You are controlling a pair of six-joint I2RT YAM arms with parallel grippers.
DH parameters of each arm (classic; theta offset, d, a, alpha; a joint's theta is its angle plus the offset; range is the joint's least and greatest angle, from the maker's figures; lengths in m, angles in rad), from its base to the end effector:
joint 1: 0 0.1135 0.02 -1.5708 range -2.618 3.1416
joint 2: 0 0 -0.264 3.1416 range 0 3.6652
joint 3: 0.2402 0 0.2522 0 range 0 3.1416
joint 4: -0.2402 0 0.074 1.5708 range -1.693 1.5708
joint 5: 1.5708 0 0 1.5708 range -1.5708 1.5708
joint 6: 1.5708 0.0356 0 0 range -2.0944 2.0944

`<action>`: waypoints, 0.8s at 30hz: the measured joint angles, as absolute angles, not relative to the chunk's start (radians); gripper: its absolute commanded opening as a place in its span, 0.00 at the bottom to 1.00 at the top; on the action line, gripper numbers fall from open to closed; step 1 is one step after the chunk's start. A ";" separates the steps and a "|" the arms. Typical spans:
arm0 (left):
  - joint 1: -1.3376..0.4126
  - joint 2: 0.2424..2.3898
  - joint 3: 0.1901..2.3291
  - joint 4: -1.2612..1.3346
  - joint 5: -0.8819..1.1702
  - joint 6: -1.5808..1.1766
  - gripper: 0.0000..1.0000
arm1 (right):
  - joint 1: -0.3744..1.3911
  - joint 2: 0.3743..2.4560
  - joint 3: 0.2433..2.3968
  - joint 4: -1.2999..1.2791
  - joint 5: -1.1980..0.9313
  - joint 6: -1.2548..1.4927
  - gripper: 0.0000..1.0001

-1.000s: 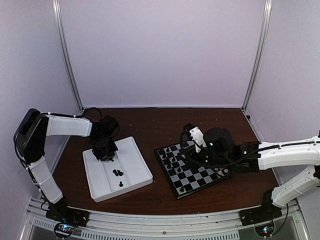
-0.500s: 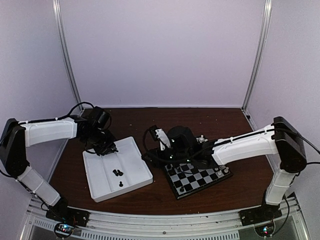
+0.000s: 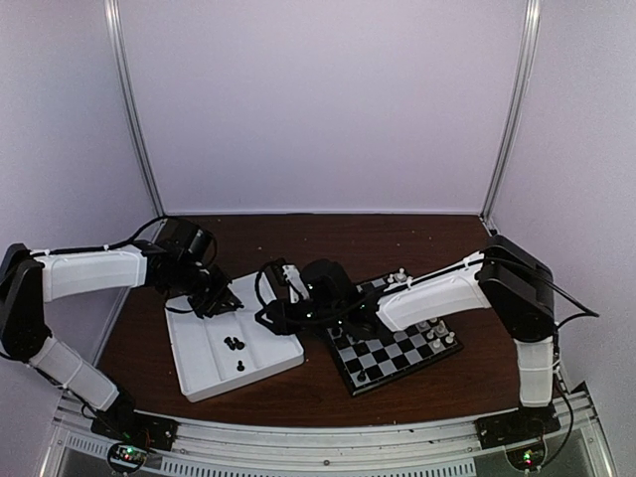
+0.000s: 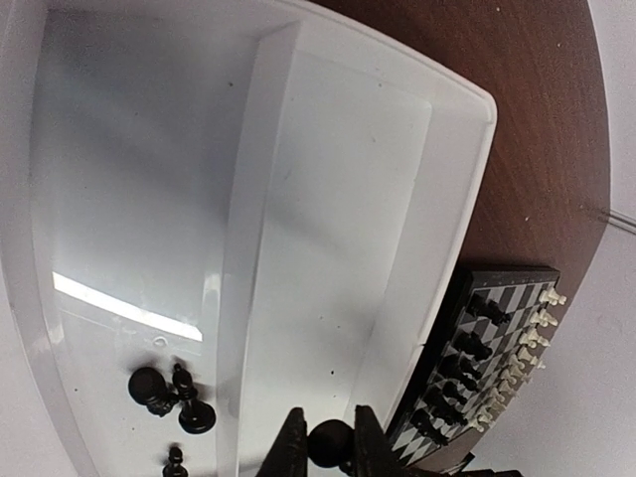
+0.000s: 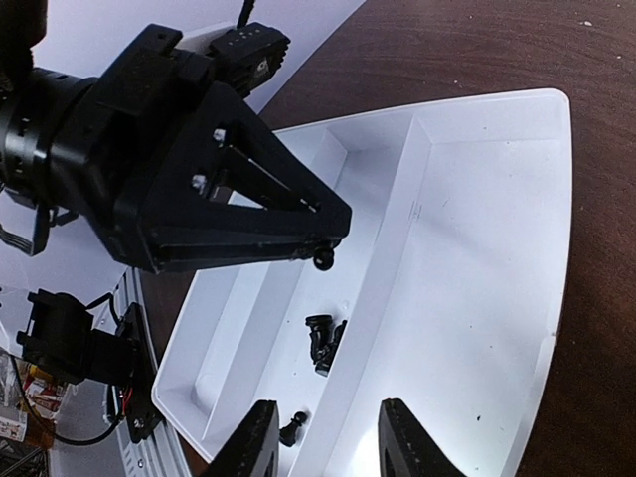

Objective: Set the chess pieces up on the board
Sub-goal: Pick up the chess piece from the storage box.

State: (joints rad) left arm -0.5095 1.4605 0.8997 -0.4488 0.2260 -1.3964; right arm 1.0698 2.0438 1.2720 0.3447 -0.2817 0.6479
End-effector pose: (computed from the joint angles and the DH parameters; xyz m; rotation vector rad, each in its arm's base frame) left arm 0.2476 -0.1475 0.2044 -1.1469 2.6335 -0.8632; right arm 0.2104 0.4048 0.1759 -0.6732 2.1614 1.3073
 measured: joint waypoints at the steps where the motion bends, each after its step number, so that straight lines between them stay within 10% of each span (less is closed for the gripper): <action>1: -0.509 1.456 0.892 -0.443 0.234 -1.403 0.12 | 1.070 2.055 1.282 0.346 -0.280 0.648 0.37; 24: -0.526 1.447 0.869 -0.389 0.315 -1.459 0.12 | 1.070 2.192 1.438 0.345 -0.274 0.634 0.23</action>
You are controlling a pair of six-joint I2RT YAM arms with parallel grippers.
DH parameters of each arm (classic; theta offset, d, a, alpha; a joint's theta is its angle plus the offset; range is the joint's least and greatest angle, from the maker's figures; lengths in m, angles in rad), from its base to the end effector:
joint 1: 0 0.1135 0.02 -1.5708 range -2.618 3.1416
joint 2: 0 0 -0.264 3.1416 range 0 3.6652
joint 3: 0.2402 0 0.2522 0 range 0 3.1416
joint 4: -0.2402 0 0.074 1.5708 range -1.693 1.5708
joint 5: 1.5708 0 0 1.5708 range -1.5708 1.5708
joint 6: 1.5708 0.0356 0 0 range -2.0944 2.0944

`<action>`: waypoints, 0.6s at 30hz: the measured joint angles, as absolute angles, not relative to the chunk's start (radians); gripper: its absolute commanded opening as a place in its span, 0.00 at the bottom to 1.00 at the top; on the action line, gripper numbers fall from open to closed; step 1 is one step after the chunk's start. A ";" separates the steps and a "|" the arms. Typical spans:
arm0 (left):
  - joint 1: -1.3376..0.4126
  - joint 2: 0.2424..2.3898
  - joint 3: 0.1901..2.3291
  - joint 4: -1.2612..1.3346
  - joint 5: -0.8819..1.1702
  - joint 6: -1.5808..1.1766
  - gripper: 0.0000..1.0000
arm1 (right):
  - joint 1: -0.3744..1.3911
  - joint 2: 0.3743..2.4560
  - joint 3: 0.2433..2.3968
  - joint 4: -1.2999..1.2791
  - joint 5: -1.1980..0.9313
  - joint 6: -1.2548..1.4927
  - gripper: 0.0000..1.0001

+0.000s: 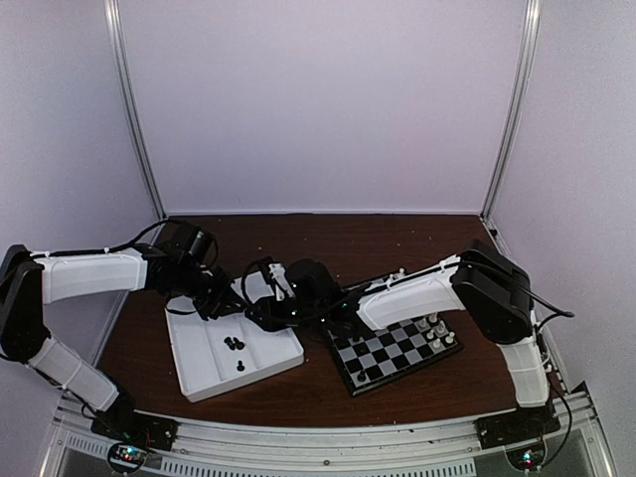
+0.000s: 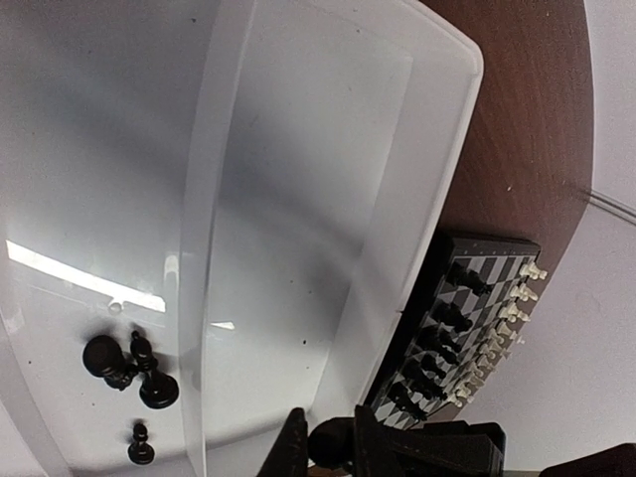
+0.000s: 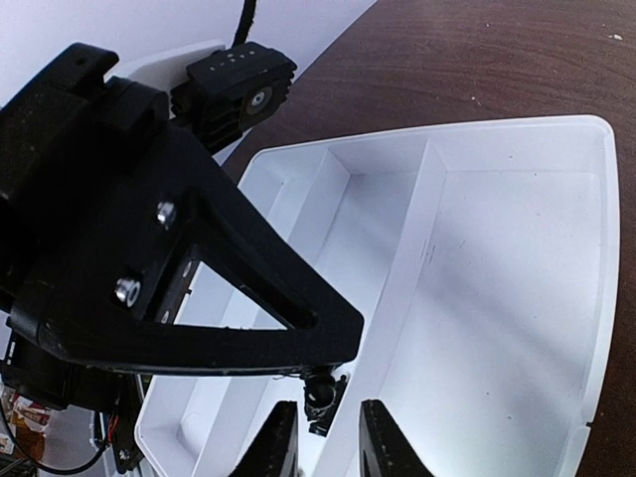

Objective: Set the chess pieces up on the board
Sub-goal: Pick up the chess piece from the storage box.

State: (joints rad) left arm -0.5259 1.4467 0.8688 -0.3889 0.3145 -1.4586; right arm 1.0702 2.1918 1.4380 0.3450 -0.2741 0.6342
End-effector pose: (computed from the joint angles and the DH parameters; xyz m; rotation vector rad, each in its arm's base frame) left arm 0.2423 -0.1534 0.2031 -1.1749 2.6523 -1.0069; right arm 0.2280 0.4368 0.1613 -0.6792 2.1329 1.3042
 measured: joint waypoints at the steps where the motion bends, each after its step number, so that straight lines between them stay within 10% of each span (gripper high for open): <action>1: -0.528 1.447 0.869 -0.389 0.315 -1.459 0.12 | 1.070 2.193 1.440 0.344 -0.274 0.634 0.23; 18: -0.538 1.447 0.854 -0.371 0.314 -1.477 0.13 | 1.070 2.207 1.472 0.332 -0.290 0.629 0.00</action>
